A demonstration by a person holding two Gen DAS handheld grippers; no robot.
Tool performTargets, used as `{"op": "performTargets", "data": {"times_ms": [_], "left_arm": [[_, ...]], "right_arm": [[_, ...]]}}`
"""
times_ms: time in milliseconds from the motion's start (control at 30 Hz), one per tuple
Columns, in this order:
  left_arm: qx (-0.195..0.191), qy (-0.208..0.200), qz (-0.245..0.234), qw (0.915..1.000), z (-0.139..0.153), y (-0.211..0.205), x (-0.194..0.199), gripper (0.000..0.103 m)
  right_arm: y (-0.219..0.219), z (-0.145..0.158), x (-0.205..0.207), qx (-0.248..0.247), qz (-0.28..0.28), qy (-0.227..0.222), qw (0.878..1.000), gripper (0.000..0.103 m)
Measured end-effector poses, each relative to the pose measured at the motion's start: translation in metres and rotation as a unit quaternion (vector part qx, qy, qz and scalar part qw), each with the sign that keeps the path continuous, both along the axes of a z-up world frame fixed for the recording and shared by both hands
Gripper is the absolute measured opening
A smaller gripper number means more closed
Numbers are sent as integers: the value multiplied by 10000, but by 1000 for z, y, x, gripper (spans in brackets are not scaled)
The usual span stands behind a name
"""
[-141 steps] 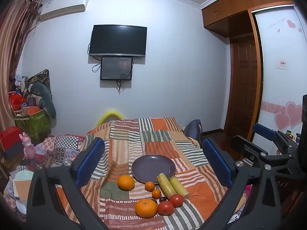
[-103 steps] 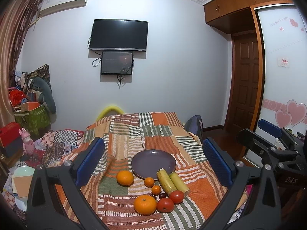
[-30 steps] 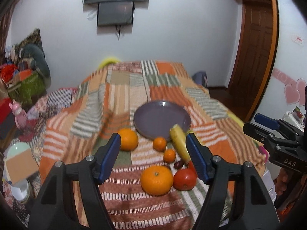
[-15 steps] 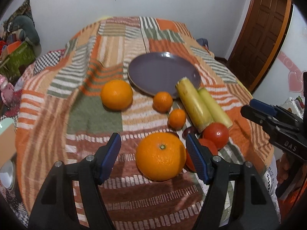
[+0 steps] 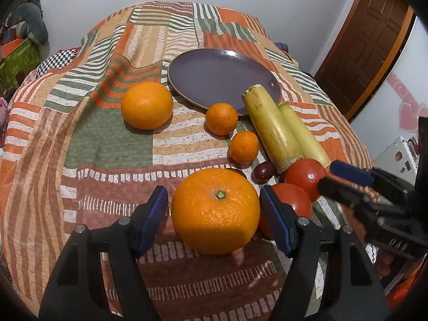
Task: Organize fruits
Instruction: 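Grasp the large orange with the left tool while the right tool approaches the corn cobs, then grasp a yellow corn cob with the right tool while the left tool lifts the orange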
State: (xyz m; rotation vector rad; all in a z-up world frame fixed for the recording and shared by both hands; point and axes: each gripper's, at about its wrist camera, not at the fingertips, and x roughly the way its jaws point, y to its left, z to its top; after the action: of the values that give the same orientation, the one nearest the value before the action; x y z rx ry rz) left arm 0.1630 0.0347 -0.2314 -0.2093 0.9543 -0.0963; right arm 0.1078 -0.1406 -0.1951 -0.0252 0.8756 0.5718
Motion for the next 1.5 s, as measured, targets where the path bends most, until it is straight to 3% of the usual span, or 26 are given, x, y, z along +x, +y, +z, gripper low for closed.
{"op": "performTargets", "data": {"times_ms": [133, 467, 600, 733, 900, 1233, 1500], "left_arm": [[-129, -25, -7, 9999, -1, 2, -1, 68], [74, -107, -79, 9999, 5, -2, -11, 67], [137, -155, -127, 9997, 9, -2, -19, 66], [81, -167, -84, 9998, 13, 3, -27, 66], [125, -182, 56, 9997, 15, 15, -36, 66], [101, -191, 222, 9995, 18, 28, -43, 66], [123, -405, 212, 9989, 35, 25, -37, 66]], "right_arm": [[7, -7, 0, -53, 56, 80, 9999, 48], [7, -14, 5, 126, 8, 345, 9993, 48], [10, -12, 1, 103, 11, 330, 9994, 47], [18, -8, -4, 41, 112, 229, 9997, 39], [27, -6, -5, -150, 130, 69, 9998, 39], [32, -9, 9, -199, 158, 157, 9996, 42], [26, 0, 5, -110, 167, 141, 9997, 33]]}}
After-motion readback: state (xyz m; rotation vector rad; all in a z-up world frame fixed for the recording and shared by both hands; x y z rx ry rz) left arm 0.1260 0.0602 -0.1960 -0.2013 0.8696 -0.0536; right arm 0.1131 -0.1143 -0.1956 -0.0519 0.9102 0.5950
